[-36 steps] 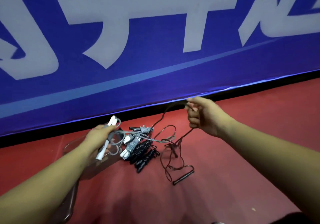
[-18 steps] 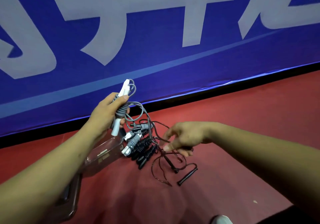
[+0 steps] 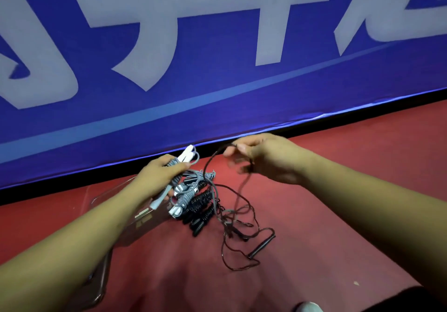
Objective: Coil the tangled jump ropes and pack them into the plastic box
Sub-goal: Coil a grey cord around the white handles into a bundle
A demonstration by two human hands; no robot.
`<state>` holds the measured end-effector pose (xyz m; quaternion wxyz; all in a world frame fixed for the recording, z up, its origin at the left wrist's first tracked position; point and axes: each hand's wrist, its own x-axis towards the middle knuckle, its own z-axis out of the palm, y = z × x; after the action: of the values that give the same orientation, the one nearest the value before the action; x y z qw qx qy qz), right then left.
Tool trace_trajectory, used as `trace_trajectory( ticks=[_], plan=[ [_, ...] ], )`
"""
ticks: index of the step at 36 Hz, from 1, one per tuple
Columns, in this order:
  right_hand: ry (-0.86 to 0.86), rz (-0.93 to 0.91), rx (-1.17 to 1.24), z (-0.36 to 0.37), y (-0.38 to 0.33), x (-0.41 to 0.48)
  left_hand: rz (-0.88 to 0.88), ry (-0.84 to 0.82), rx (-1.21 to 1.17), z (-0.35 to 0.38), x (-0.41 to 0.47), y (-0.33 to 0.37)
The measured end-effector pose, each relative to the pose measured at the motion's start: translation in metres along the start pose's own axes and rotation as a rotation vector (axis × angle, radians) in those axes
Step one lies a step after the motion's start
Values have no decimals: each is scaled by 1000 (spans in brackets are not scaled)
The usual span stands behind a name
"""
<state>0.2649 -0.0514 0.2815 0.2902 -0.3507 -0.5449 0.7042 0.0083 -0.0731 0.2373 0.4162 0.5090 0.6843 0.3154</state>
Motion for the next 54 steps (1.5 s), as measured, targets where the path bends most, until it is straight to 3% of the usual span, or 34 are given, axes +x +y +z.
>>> trace_trajectory(
  ticks=[4, 7, 10, 13, 16, 19, 22, 24, 28, 32, 35, 39, 44, 47, 49, 51, 54],
  plan=[
    [-21, -179, 503, -3, -24, 0, -55, -19, 243, 10, 8, -36],
    [79, -289, 845, -11, -46, -8, -160, -51, 654, 10, 8, -72],
    [178, -288, 917, -27, -56, -15, -243, -93, 877, 4, -3, -91],
    [301, -156, 526, -37, -48, -14, -313, -8, 837, -7, -8, -95],
    [495, -25, -240, -35, -25, -14, -235, 37, 726, -15, -1, -85],
    [308, 225, -711, -34, -1, -13, -66, -52, 229, -10, -4, -51],
    [108, 302, -1155, -29, 16, -10, 92, -225, -6, -3, -19, -7],
    [6, 199, -961, -11, 20, -7, 181, -344, -96, 3, -30, 16],
    [-193, 91, -434, 24, 30, 3, 191, -471, -414, 14, -46, 41],
    [-239, 98, -116, 34, 28, 1, 156, -426, -652, 13, -51, 48],
    [-245, 167, 60, 21, 20, 2, 149, -377, -624, 8, -47, 50],
    [-248, 231, -16, 19, 12, 0, 167, -283, -535, 5, -40, 48],
    [-196, 260, -759, 25, 24, -6, 155, -164, -627, -1, -33, 49],
    [-98, 437, -858, 21, 31, -5, 156, -158, -662, -9, -31, 50],
    [-32, 418, -987, 12, 31, -3, 167, -210, -644, -8, -32, 48],
    [-25, 222, -838, 13, 25, -2, 170, -281, -631, -2, -36, 46],
    [-106, 16, -184, 25, 12, 1, 168, -372, -632, 9, -39, 45]
  ],
)
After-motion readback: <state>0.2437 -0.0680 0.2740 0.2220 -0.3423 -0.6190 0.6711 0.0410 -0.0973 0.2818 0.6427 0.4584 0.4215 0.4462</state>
